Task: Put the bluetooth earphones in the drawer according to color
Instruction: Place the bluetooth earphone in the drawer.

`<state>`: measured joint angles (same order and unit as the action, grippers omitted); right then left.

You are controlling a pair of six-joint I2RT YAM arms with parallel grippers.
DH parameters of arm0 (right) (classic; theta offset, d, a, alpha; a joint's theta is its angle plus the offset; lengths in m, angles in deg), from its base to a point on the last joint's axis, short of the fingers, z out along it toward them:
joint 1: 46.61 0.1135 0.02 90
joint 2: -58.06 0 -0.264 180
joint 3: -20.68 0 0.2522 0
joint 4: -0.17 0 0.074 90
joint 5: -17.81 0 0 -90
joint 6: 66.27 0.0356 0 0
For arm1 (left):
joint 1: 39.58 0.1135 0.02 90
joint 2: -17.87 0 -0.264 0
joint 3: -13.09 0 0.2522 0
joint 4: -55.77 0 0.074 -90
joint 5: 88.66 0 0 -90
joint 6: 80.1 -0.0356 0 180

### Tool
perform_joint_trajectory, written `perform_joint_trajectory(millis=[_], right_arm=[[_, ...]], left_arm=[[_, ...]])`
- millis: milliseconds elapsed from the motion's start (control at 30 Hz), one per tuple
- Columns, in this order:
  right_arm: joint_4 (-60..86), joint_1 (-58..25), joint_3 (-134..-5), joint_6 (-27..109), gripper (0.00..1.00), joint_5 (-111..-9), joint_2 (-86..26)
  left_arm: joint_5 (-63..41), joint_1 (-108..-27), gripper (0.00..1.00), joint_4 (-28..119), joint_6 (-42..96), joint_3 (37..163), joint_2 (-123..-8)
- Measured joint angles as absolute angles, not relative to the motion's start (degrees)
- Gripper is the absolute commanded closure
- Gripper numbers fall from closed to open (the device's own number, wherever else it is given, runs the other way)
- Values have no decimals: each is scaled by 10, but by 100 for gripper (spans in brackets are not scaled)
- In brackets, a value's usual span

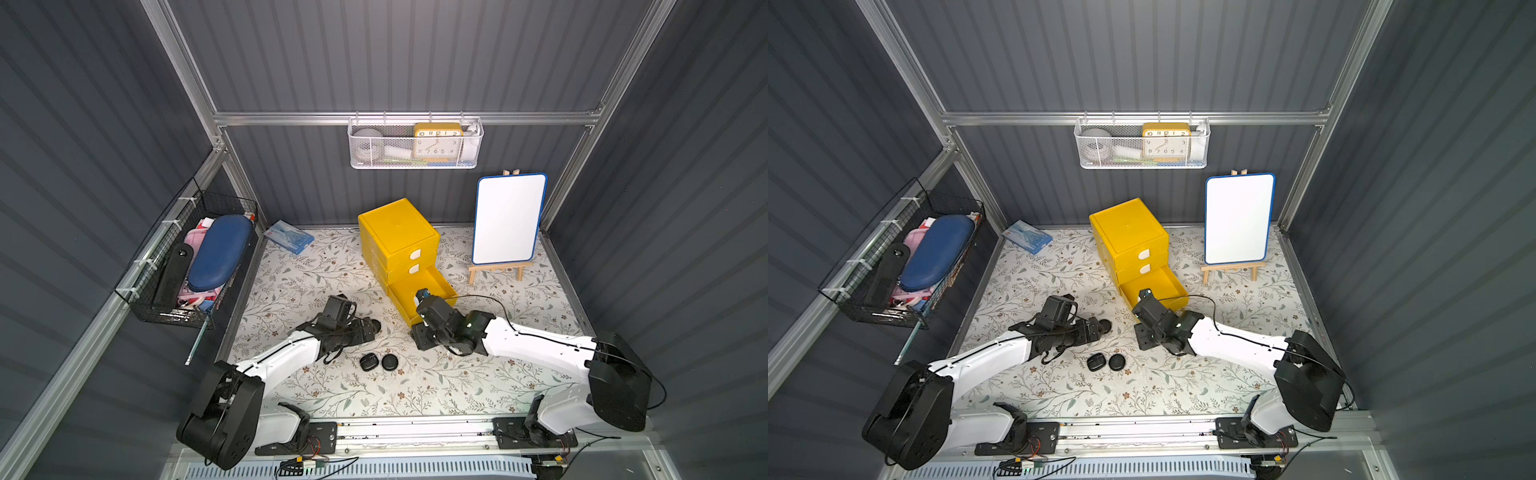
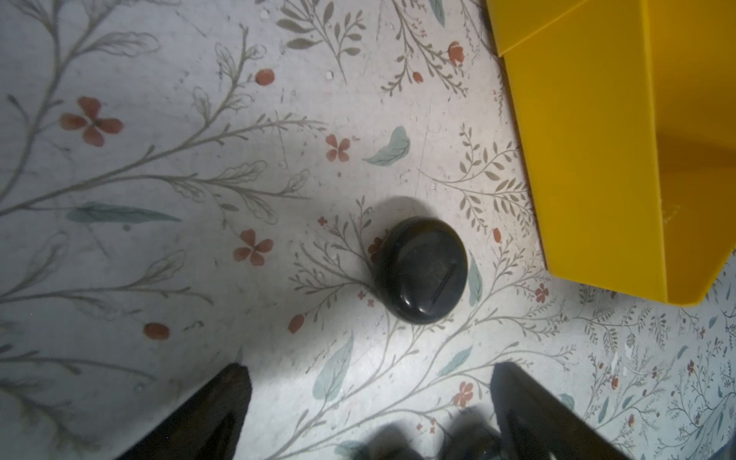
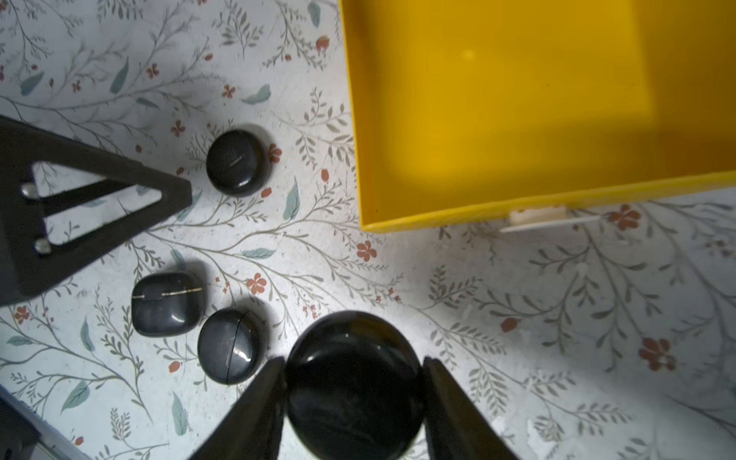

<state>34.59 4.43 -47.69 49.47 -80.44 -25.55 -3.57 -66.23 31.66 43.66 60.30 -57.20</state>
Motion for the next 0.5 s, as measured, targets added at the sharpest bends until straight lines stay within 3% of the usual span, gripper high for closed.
perform_joint_trajectory(millis=[300,500], right_arm=[[338,-85,-504,458,56,-792,-252],[331,-141,-559,436,54,-763,-322]], left_arm=[[-35,-662,1,317,437,603,-572],[-33,-662,1,317,437,603,-573]])
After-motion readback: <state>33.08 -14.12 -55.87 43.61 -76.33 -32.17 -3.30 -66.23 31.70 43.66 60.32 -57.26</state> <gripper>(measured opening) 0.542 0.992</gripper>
